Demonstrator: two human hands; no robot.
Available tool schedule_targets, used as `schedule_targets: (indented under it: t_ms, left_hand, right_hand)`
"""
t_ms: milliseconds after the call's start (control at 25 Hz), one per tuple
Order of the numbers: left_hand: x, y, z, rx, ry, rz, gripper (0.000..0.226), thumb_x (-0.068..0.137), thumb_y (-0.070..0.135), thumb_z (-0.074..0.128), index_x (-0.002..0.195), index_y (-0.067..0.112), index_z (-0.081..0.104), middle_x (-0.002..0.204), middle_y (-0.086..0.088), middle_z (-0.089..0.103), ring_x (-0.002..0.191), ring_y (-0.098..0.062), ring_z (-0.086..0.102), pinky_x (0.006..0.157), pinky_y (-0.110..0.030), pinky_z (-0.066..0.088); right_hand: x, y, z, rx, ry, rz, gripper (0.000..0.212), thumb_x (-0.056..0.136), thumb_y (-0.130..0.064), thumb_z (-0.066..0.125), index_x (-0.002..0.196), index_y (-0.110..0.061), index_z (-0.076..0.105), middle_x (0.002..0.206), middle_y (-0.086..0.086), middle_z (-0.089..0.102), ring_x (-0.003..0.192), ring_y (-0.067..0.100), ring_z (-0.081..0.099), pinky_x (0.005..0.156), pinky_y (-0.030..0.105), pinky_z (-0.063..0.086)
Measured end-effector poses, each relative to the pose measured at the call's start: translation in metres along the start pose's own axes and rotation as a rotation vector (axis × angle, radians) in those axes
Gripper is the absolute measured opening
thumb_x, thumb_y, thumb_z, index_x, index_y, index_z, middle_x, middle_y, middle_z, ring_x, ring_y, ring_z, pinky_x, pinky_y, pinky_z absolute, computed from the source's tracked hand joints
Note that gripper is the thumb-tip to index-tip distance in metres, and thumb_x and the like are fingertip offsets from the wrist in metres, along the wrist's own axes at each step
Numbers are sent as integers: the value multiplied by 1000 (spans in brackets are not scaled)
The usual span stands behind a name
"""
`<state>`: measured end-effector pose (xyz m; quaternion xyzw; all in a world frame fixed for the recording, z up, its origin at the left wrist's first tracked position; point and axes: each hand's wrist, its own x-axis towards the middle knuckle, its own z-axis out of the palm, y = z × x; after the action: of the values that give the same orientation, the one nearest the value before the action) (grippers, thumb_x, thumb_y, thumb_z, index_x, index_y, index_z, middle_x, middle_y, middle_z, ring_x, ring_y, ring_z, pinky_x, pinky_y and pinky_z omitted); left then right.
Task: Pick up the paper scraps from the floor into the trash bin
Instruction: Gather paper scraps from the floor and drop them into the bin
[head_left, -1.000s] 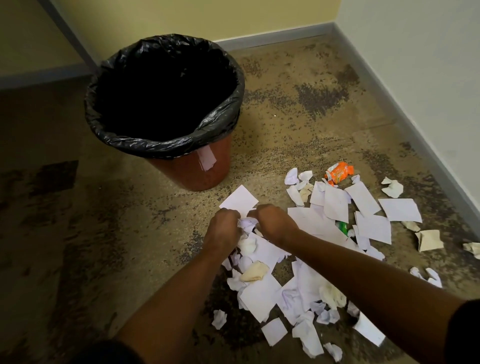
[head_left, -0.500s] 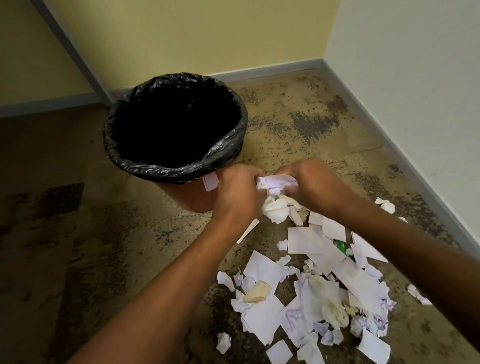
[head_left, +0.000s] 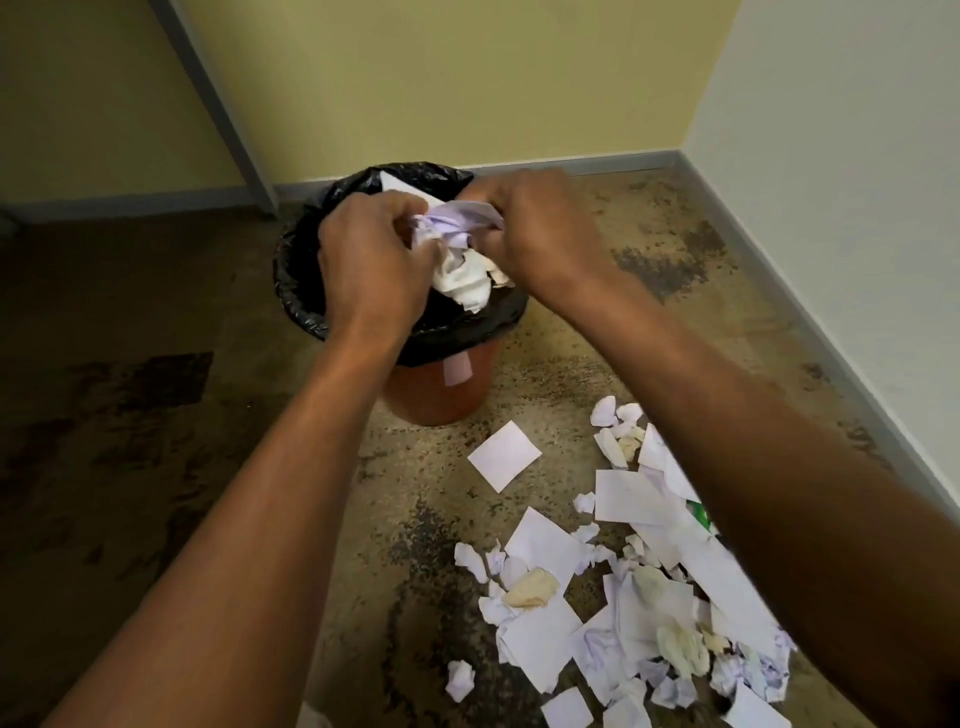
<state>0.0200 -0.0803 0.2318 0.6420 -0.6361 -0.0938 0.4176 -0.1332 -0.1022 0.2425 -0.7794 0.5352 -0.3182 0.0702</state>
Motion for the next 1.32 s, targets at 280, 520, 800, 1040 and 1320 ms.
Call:
schedule_targets:
  t_ms: [280, 520, 800, 1040, 1320]
  left_hand:
    - [-11, -54, 5, 107, 48, -134, 55, 90, 15, 71, 142, 9, 54, 130, -10, 56, 121, -21, 53, 97, -11, 29]
    - [-15, -67, 17, 2, -132, -124, 71, 85, 12, 77, 149, 16, 45, 136, -8, 53, 107, -16, 65, 97, -35, 55]
    - [-21, -39, 11, 65, -80, 119, 57, 89, 7, 71, 142, 16, 53, 123, -1, 57, 86, -8, 59, 89, -28, 55]
    - [-70, 6, 24, -72, -15, 557, 19, 88, -3, 59, 102, 6, 67, 98, -8, 58, 79, -12, 50, 66, -20, 42]
    - [-134, -49, 94, 122, -606, 537, 28, 91, 10, 57, 118, 16, 60, 119, -6, 55, 92, -30, 62, 63, -35, 50]
  right_hand:
    - [10, 0, 80, 74, -36, 3, 28, 78, -14, 60, 103, -24, 68, 91, 3, 67, 87, 23, 63, 72, 40, 52]
    - [-3, 11, 79, 9, -121, 37, 43, 82, -12, 71, 124, -14, 62, 121, 9, 65, 114, 27, 59, 97, 42, 49]
    - [-22, 22, 51, 16, 26, -56, 38, 84, -13, 68, 121, -16, 62, 115, 4, 65, 109, 21, 60, 95, 38, 49]
    - [-75, 45, 33, -3, 242, -78, 17, 90, -12, 52, 104, -15, 61, 98, 1, 60, 85, 17, 55, 66, 30, 45]
    - [-156, 104, 75, -58, -248, 56, 17, 88, -16, 53, 104, -18, 59, 102, 4, 60, 90, 25, 59, 70, 36, 49]
